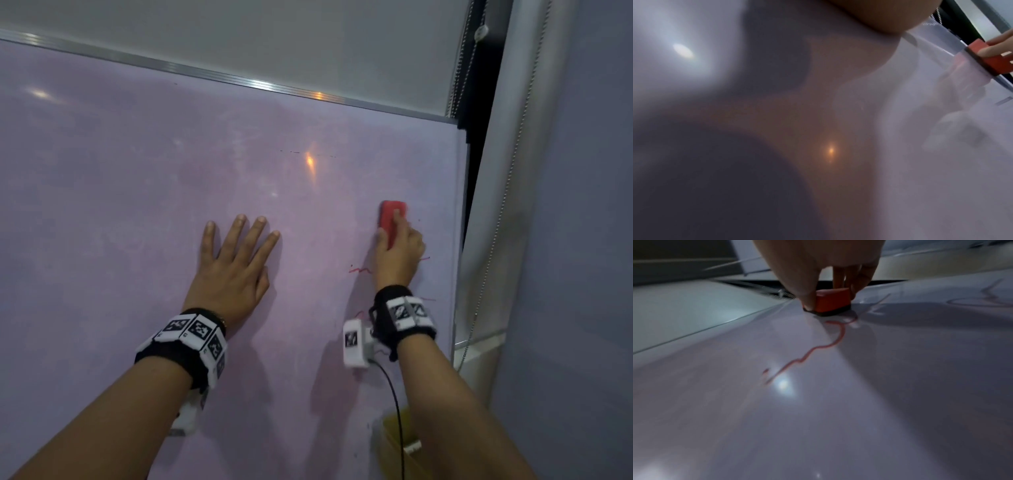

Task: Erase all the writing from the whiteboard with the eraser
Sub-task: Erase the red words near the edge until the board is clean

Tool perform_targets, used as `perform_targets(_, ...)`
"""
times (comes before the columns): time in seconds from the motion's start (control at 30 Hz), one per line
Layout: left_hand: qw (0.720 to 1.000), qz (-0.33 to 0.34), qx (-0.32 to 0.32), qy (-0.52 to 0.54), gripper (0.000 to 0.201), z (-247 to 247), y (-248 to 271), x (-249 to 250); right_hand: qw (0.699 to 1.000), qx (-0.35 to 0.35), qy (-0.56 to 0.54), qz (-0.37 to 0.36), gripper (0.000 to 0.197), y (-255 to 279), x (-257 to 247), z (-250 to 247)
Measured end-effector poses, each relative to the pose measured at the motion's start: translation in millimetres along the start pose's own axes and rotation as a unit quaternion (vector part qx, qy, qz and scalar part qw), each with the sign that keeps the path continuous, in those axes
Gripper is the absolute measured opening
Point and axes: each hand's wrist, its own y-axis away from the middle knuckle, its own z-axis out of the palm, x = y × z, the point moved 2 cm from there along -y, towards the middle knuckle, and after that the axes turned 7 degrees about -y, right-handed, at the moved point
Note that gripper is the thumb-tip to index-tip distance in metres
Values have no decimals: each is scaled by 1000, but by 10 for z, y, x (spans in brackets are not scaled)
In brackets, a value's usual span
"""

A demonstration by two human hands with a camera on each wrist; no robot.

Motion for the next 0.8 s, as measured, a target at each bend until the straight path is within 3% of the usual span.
perform_targets(0.1, 1000, -1, -2, -6, 53, -1, 0, 0, 963, -103, 6, -248, 38, 407, -194, 86)
perform_targets(0.17, 1000, -2, -6, -4, 53, 2, -7, 6, 946, -111, 21, -305, 37, 385, -161, 64)
perform_targets(0.23, 1000, -2, -7, -7, 52, 8, -7, -4, 968, -55, 22, -246, 35, 167, 7, -1)
perform_targets(0.33, 1000, -1, -6, -10, 53, 20, 8, -11, 1000, 17, 17, 6, 38, -299, 437, -201)
perform_targets(0.4, 1000, -2, -4, -9, 53, 21, 5, -7, 995, 27, 15, 98, 40, -456, 544, -312)
perform_targets(0.47, 1000, -2, 2, -9, 54, 34, 10, -4, 998, 6, 26, 63, 42, -391, 418, -297)
perform_targets(0.57, 1000, -1, 8, -7, 53, 19, 13, 4, 989, -69, 24, -125, 40, 16, 120, -136)
perform_targets(0.63, 1000, -3, 6, -7, 53, -3, 9, -1, 977, -76, 36, -194, 38, 92, 100, -143)
perform_targets(0.7, 1000, -3, 3, -6, 53, -10, 2, -3, 988, -45, 54, -138, 39, -126, 329, -216)
perform_targets(0.8, 1000, -4, -5, -4, 53, 0, 6, 2, 997, 5, 26, 78, 42, -457, 897, -410)
